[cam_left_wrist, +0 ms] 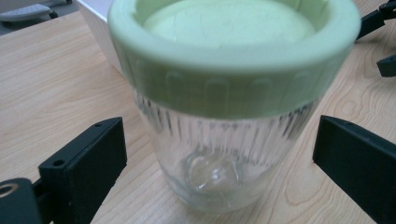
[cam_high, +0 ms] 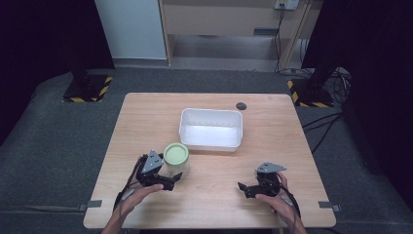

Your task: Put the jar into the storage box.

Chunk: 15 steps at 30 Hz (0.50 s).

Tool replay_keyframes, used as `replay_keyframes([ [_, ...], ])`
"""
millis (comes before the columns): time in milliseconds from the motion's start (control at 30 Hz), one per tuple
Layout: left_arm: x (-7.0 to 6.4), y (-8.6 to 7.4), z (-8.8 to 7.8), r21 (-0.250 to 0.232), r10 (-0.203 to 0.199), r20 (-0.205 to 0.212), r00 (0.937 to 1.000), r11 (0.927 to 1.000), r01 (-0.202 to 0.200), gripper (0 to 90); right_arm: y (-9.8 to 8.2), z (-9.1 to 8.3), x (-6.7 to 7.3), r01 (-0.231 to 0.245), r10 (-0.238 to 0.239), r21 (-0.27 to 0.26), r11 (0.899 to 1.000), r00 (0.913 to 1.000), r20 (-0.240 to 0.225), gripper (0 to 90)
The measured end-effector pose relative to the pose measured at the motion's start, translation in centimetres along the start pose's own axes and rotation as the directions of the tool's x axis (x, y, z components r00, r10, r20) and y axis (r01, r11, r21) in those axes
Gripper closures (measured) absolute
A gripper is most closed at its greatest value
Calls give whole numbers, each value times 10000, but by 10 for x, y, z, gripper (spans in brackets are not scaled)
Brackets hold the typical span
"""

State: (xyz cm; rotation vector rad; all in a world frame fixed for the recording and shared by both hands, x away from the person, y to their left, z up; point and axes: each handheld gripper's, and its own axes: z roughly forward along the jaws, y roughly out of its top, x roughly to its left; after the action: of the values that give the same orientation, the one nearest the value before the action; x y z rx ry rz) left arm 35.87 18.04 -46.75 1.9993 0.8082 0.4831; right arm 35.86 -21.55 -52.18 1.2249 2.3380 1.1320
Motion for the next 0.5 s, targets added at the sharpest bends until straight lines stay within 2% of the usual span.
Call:
replay_keyframes([
  [500,0,17,9,-122,100,71,9999,9999,-99,19,0,0,0,-14,14,12,10000,10000,18,28],
])
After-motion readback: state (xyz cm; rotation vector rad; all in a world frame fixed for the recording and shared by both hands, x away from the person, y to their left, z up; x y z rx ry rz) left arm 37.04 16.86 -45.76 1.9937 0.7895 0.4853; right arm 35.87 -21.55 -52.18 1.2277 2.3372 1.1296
